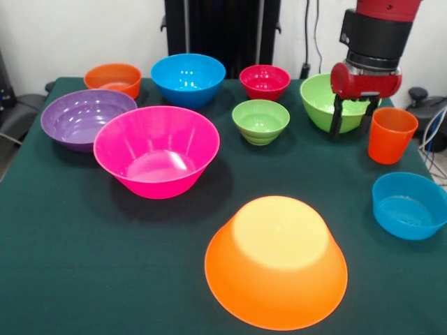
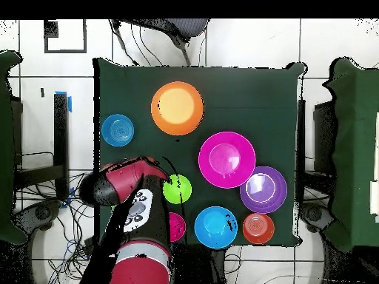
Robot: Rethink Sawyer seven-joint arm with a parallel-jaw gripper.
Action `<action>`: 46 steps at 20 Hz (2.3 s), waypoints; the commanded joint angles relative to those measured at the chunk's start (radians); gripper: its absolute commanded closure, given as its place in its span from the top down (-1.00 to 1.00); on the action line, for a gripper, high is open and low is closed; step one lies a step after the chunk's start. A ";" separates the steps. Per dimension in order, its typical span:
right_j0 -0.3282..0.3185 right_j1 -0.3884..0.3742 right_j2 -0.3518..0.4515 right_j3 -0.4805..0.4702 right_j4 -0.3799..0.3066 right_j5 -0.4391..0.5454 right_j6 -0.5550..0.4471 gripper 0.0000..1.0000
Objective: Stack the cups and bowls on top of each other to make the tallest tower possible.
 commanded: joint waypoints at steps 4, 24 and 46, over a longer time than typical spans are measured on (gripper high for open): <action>0.013 -0.007 0.063 -0.009 0.042 0.029 0.131 1.00; -0.005 -0.029 0.127 0.026 0.098 0.055 0.108 1.00; 0.037 0.037 0.108 -0.002 0.127 0.109 0.096 1.00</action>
